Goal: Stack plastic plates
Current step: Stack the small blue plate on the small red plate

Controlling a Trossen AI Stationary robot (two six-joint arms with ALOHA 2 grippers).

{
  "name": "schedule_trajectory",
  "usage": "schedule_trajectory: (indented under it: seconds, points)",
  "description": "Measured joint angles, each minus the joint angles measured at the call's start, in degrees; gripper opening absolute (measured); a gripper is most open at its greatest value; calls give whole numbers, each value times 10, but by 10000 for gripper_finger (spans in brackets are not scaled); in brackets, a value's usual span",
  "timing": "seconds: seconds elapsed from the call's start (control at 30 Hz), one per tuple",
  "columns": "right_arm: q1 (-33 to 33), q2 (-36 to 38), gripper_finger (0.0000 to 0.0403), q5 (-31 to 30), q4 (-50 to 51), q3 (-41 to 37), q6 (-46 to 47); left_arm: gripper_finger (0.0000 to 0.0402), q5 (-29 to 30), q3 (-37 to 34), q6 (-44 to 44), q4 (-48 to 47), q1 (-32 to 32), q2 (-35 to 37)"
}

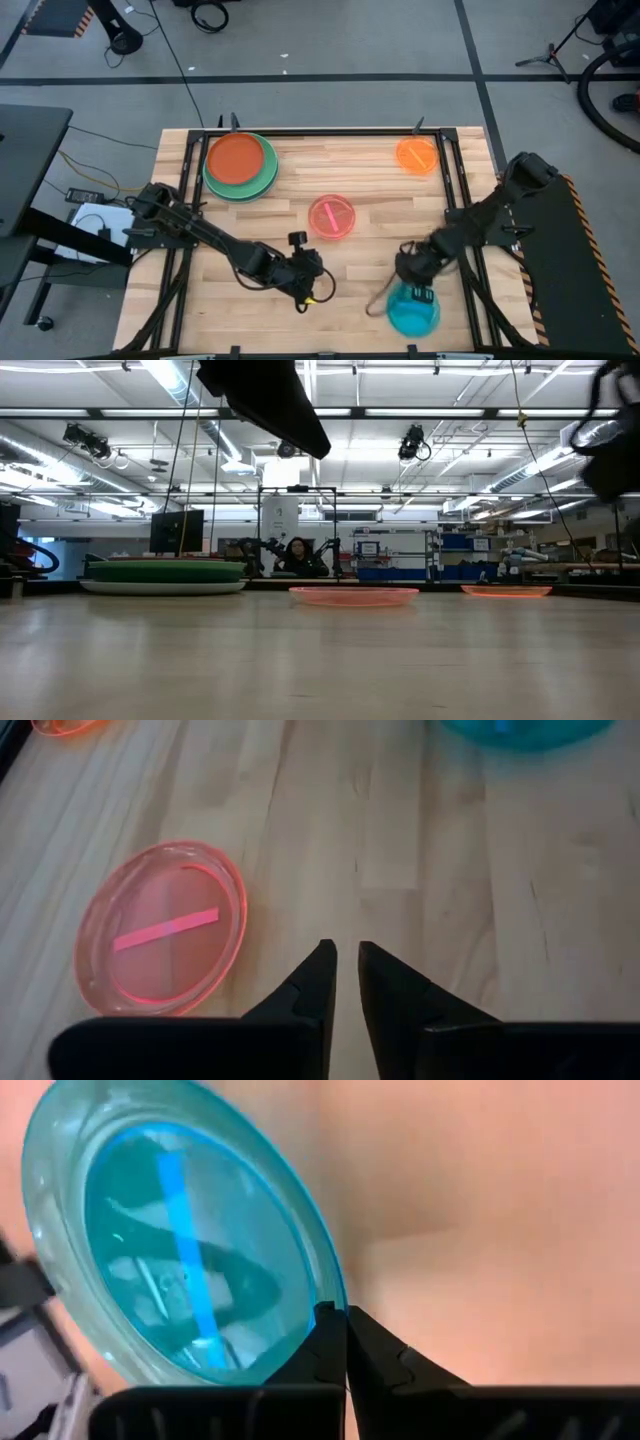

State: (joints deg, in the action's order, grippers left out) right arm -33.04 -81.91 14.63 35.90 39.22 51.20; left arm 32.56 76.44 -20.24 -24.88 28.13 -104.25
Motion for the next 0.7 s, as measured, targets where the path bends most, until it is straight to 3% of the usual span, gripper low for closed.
schedule_trajectory:
  seconds: [0.2, 0.37, 0.53, 0.7]
  points:
    - [158, 76, 5, -40, 112, 28, -89, 53, 35, 0, -19, 2, 39, 0]
    - [278, 113, 5, -74, 123, 94, -150, 52, 66, 0, -44, 10, 72, -1]
    - [369, 79, 5, -110, 120, 162, -201, 52, 113, 0, -87, 10, 95, -1]
    - [443, -13, 5, -111, 80, 216, -244, 52, 140, 0, -106, 11, 98, -9]
